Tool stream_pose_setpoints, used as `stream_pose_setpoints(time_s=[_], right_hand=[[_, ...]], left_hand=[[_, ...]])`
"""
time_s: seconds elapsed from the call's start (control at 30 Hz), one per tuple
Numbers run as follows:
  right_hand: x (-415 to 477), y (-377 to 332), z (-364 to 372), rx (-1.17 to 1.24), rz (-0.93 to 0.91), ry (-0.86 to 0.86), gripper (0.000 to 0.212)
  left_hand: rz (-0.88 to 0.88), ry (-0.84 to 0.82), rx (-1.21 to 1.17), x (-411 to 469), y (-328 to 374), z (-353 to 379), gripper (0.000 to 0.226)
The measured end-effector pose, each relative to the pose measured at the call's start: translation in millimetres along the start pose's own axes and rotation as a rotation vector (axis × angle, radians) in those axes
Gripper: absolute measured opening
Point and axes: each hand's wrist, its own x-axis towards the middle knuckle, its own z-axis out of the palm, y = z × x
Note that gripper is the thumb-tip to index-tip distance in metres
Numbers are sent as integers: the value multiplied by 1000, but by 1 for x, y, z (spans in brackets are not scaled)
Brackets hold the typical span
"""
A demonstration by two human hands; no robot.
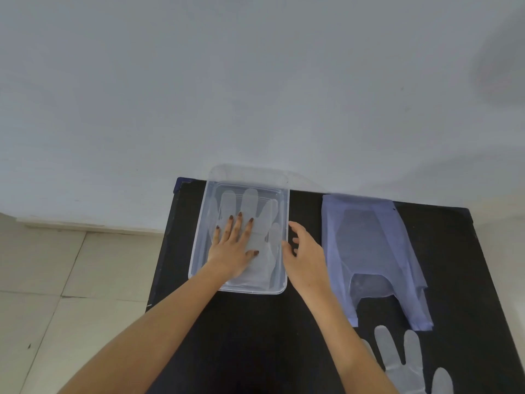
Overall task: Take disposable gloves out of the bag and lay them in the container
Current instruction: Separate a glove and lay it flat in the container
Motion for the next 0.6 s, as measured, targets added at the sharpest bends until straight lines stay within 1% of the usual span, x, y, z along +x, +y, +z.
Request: stream_pose_setpoints(time_s=[0.2, 0.3, 0.4, 0.53, 0.6], right_hand=[[2, -1, 4, 69, 25, -19, 43], [3, -1, 4, 62, 28, -7, 43], [3, 2, 5, 48, 17, -2, 43], [5, 3, 4, 40, 17, -12, 45], [4, 3, 4, 48, 21, -15, 45]], left_hand=[[4, 10, 15, 1, -2, -3, 79], [28, -3, 24, -1, 3, -10, 78], [88, -56, 39, -12, 8, -16, 72], [148, -182, -7, -28, 5, -18, 66], [196, -193, -50, -33, 2, -22, 58]])
